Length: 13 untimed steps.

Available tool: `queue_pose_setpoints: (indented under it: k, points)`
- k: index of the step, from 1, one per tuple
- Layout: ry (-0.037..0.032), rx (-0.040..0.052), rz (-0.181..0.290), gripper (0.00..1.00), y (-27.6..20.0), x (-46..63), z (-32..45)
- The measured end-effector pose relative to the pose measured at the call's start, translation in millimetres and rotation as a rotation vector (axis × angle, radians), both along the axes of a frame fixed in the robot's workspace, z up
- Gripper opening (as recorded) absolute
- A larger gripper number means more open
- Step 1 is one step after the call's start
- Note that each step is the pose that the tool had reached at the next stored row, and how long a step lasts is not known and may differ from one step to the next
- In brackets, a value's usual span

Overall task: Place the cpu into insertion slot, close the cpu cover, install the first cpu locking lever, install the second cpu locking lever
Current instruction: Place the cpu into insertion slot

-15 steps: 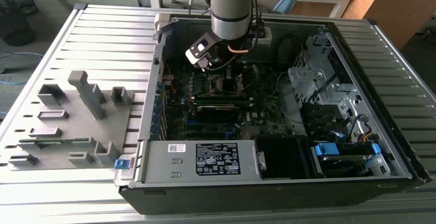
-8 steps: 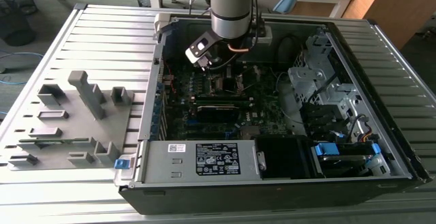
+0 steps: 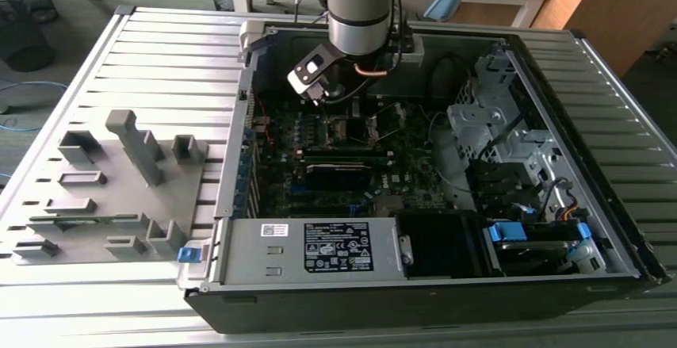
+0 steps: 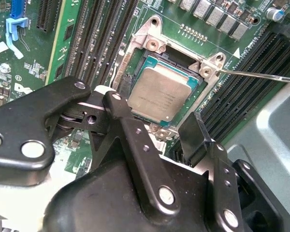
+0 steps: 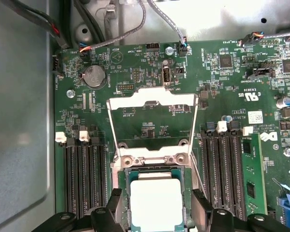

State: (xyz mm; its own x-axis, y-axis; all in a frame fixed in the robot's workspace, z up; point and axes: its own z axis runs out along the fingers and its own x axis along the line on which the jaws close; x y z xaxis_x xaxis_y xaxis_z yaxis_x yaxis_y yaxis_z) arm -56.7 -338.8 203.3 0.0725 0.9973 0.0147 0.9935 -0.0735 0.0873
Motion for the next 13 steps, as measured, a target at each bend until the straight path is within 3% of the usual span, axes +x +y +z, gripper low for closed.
queue_pose_setpoints:
  k: [11, 13]
  points:
    - [0.0001, -0.0003, 0.0, 0.65, 0.0, 0.0, 1.1]
    - [0.0001, -0.0002, 0.0, 0.53, 0.0, 0.0, 1.2]
